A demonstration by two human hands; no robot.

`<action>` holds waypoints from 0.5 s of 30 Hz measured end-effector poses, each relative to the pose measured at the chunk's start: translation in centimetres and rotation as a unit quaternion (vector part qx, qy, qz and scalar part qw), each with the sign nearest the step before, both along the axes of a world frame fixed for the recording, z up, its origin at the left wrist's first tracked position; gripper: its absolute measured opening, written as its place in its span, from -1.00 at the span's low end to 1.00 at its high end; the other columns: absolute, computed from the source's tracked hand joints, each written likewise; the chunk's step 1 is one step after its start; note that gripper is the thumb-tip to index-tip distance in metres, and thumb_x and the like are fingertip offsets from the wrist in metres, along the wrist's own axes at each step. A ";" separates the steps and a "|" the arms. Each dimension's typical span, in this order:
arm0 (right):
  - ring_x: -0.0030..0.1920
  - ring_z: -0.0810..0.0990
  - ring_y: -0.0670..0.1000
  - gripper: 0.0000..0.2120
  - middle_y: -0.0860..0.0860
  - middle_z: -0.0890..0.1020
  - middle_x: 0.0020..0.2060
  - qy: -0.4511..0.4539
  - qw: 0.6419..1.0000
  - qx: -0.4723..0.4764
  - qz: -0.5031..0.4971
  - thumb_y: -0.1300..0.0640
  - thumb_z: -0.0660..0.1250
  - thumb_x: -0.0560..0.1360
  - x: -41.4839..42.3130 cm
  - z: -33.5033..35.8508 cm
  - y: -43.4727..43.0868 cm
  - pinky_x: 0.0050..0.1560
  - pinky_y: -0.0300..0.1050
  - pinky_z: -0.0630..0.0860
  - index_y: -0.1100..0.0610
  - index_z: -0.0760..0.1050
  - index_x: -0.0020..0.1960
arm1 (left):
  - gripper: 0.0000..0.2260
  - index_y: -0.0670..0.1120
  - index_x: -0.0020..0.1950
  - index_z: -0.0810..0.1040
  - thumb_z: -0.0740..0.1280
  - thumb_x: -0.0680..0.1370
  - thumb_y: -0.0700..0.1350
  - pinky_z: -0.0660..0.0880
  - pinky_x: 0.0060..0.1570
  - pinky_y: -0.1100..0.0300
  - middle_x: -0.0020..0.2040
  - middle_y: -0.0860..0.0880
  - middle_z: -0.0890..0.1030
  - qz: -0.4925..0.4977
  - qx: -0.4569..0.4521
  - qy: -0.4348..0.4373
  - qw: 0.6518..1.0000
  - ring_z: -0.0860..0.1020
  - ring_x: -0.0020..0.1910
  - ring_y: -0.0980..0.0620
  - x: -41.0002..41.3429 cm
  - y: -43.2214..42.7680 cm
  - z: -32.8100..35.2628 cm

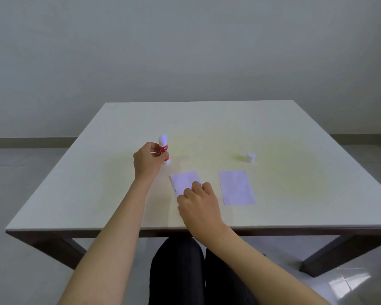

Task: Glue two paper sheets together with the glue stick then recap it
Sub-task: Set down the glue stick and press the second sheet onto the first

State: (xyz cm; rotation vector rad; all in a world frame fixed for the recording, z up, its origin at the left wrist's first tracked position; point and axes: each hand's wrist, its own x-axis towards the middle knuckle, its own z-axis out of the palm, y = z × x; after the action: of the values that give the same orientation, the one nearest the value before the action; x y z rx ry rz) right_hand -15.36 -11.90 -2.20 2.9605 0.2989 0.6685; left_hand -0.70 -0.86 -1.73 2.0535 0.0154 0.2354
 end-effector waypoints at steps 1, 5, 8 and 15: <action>-0.45 0.19 0.03 -0.63 -0.02 0.13 -0.58 0.004 1.000 0.009 -0.003 0.30 0.46 -0.08 0.0 0.2 0.0 -0.37 -0.19 0.15 0.07 0.25 -0.59 | -0.86 -0.09 -0.09 0.58 0.41 0.40 -0.09 0.41 -0.27 0.23 -0.20 0.06 0.65 -0.004 -0.006 0.003 1.000 0.64 -0.09 0.01 0.0 0.1 -0.1; -0.47 0.46 0.07 -0.79 0.01 0.49 -0.55 -0.007 0.975 0.219 -0.032 0.28 0.46 0.20 -0.4 1.4 -1.8 -0.45 -0.17 0.38 0.15 0.43 -0.45 | -0.53 -0.10 0.24 0.47 0.49 0.37 -0.04 0.39 0.05 0.23 0.10 0.05 0.50 0.007 0.002 -0.024 1.000 0.49 0.08 0.09 -0.3 0.5 -0.1; -0.31 0.60 -0.01 -0.91 0.00 0.64 -0.34 0.011 0.873 0.483 -0.063 0.25 0.32 0.44 -0.5 3.4 -5.1 -0.25 -0.15 0.50 0.15 0.55 -0.24 | -0.65 -0.10 0.18 0.49 0.43 0.44 -0.06 0.39 0.01 0.22 0.08 0.03 0.48 0.056 -0.019 -0.140 0.988 0.47 0.00 0.10 -2.4 0.5 0.0; -0.30 0.70 0.08 -0.88 0.12 0.66 -0.35 0.022 0.554 0.832 -0.030 0.31 0.26 0.52 -2.3 4.8 -10.3 -0.30 -0.18 0.62 0.22 0.53 -0.17 | -0.76 -0.07 -0.10 0.64 0.19 0.60 -0.09 0.52 -0.22 0.27 -0.23 -0.01 0.70 -0.170 -0.182 0.121 0.961 0.66 -0.29 0.13 -8.7 -4.0 -0.7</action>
State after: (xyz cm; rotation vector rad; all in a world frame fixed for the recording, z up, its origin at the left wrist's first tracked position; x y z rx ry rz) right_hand -17.65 -22.19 2.61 4.5542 -1.2165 1.4086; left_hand -9.35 -4.89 -2.40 1.6724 -0.1330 -0.2196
